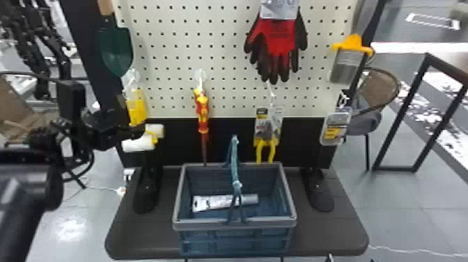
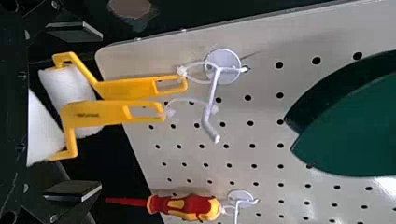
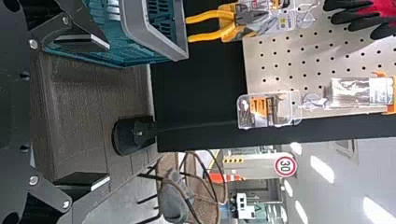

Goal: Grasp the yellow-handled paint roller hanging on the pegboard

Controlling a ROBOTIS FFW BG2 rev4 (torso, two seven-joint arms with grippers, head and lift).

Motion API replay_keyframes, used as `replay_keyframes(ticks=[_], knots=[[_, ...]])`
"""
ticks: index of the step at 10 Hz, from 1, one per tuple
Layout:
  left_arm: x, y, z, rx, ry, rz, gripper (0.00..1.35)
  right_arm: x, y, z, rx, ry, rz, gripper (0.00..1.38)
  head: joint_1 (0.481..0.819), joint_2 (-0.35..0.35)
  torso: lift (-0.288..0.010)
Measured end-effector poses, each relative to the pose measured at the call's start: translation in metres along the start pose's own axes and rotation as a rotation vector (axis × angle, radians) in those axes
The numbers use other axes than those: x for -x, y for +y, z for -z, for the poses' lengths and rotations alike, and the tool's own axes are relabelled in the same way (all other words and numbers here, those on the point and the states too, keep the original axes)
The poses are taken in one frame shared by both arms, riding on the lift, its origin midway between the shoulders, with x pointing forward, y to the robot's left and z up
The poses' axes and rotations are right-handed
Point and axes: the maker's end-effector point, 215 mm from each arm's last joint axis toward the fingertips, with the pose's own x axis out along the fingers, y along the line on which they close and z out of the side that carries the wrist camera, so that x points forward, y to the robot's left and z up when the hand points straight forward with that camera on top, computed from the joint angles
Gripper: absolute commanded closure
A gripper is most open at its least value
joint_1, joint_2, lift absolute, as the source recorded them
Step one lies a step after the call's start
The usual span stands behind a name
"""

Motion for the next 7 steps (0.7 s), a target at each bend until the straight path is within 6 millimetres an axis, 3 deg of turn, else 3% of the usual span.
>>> replay_keyframes(ticks=[2, 3, 5, 6, 7], knots=[[-0.007, -0.001, -0.007, -0.01, 0.026, 0.038, 0.11, -0.003, 0.004, 0.001, -0.008, -0.001, -0.004, 0.3, 0.549, 0.0, -0.1], [-0.01, -0.005, -0.007, -0.01, 0.029, 0.052, 0.18, -0.003, 0.005, 0.001, -0.01, 0.0, -0.006, 0.3, 0.549, 0.0, -0.1], [-0.014, -0.012, -0.005, -0.018, 0.026, 0.066, 1.05, -0.004, 0.007, 0.003, -0.014, 0.001, -0.01, 0.3, 0.549, 0.0, -0.1], [-0.016, -0.014, -0.006, -0.018, 0.019, 0.063, 1.15, -0.004, 0.007, 0.003, -0.014, 0.001, -0.01, 0.3, 0.549, 0.0, -0.1], [-0.016, -0.013, -0.009, -0.019, 0.0, 0.051, 1.15, -0.005, 0.007, 0.003, -0.015, 0.001, -0.01, 0.3, 0.549, 0.0, -0.1]])
